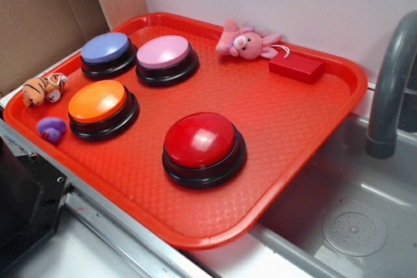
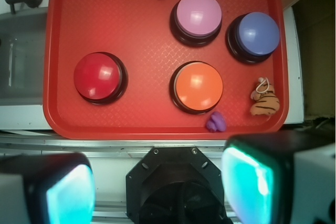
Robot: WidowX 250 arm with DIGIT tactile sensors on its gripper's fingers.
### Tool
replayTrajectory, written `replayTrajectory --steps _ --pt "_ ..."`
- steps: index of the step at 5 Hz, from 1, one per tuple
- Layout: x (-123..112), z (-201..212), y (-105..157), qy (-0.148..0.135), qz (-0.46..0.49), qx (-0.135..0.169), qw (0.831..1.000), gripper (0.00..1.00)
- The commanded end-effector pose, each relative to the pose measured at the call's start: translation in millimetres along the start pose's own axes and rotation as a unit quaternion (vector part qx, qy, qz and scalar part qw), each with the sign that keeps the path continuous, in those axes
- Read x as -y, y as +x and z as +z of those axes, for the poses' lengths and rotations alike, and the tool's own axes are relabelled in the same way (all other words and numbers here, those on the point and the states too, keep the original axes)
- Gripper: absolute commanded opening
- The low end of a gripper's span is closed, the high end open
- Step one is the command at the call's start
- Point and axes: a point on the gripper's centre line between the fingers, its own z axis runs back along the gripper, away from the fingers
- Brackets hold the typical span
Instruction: Push the red button.
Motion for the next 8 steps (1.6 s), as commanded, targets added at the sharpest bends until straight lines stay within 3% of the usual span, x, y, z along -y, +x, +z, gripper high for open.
replayTrajectory --steps 1,2,3,4,5,7,8 --pt "0.0 0.0 0.0 0.000 0.000 0.000 1.000 1.00" --pt "15.2 -43.7 46.0 0.009 -0.126 -0.016 0.992 1.00" --pt "44.9 -84.2 77.2 0.025 -0.250 -0.016 0.968 1.00" --pt "68.3 -125.4 73.2 0.023 -0.366 -0.020 0.930 1.00" --pt "79.5 -157.9 64.6 0.022 -0.379 0.024 0.925 1.00" --pt "92.8 -189.2 78.1 0.026 -0.400 -0.001 0.916 1.00" --pt "96.8 -196.1 84.8 0.011 -0.410 -0.011 0.912 1.00"
